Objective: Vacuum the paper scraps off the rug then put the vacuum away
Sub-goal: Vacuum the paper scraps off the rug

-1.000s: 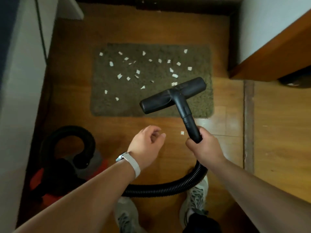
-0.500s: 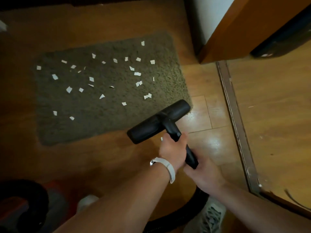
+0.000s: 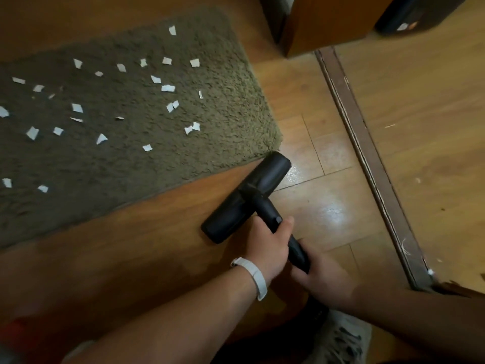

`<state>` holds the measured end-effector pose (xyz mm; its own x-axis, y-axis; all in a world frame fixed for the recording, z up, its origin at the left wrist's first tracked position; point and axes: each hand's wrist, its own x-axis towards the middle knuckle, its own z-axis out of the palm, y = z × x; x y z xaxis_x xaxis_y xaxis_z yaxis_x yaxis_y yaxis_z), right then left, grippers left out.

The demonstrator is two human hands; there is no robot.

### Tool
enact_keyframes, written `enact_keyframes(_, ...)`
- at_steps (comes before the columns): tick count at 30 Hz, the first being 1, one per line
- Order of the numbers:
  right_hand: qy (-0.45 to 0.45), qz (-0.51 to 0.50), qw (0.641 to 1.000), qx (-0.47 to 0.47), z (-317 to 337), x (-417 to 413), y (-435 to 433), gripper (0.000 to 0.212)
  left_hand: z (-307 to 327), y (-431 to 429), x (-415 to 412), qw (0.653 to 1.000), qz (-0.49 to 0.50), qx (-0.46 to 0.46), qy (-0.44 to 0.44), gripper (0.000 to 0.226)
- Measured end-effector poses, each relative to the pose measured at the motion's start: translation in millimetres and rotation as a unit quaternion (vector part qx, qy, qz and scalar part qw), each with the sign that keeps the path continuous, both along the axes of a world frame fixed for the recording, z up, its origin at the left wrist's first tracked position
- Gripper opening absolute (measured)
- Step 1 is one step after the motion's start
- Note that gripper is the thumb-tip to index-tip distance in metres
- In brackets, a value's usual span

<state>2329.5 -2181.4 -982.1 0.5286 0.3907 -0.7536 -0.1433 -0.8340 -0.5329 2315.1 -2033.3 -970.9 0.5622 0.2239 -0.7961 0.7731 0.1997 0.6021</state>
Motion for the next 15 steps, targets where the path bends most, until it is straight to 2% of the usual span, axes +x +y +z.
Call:
enact_keyframes(4, 0.061, 0.024, 0.998, -0.013, -0.8, -7.6, 2.1, 0.031, -1.4, -1.2, -14.6, 0.999, -0.034, -0.011, 0.007, 0.036)
enact_keyframes(7, 0.072, 0.023, 0.997, -0.001, -6.7, -11.5, -0.6, 0.052, -6.7, -3.0, -17.1, 0.998, -0.053, -0.012, 0.008, 0.044)
enact_keyframes(9, 0.067, 0.019, 0.998, 0.001, -10.9, -14.2, -4.8, 0.057, -11.2, -6.7, -18.5, 0.998, -0.062, -0.017, 0.011, 0.047)
enact_keyframes(15, 0.045, 0.006, 0.999, -0.016, -8.2, -17.7, -10.6, 0.036, -13.8, -14.8, -19.3, 0.998, -0.061, -0.016, -0.004, 0.038)
